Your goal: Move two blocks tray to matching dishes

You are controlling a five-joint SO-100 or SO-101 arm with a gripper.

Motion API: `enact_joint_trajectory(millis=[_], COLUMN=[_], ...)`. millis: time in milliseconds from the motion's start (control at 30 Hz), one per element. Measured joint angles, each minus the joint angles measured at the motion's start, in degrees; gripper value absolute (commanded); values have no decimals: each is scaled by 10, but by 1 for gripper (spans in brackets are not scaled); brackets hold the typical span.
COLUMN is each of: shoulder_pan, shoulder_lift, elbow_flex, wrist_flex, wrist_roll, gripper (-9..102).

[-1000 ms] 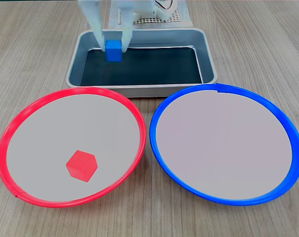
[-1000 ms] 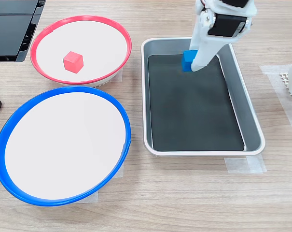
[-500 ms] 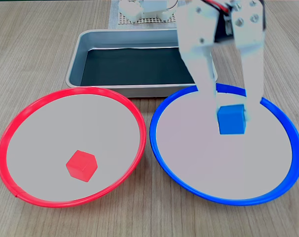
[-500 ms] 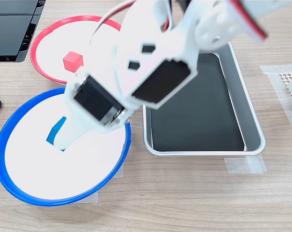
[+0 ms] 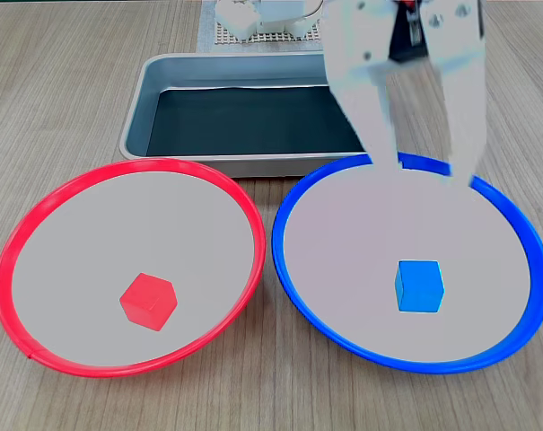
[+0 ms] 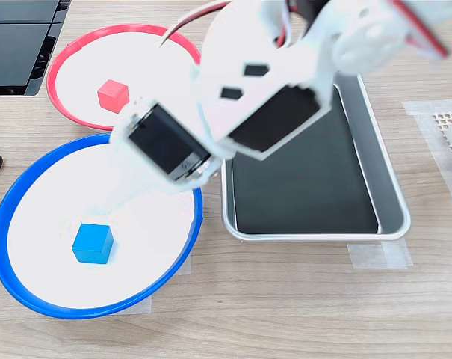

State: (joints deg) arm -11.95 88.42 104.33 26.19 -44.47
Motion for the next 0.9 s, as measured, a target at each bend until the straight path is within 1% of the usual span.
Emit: enact_joint_trajectory(millis=[67, 100, 133, 200, 267, 300, 367, 400, 433, 500, 533, 567, 667, 700, 767, 800, 900], shoulder_pan=[19, 33, 37, 55, 90, 90, 93, 106, 106, 111, 120, 111, 120, 118, 129, 126, 142], shoulder_lift=[84, 169, 202, 324, 439, 483, 557, 626, 671, 783, 836, 882, 956, 979, 999, 1007, 1009], elbow_flex=[54, 120, 145, 273, 412, 464, 544, 606, 638, 674, 681, 686, 687, 689, 689, 689, 689], wrist_flex=[2, -9, -25, -86, -202, -240, -272, -275, -263, -191, -138, -63, 90, 157, 209, 248, 293], wrist_roll=[61, 114, 147, 236, 381, 428, 471, 490, 501, 512, 515, 515, 519, 517, 517, 516, 515], gripper=[0, 0, 0, 0, 0, 0, 0, 0, 0, 0, 0, 0, 0, 0, 0, 0, 0])
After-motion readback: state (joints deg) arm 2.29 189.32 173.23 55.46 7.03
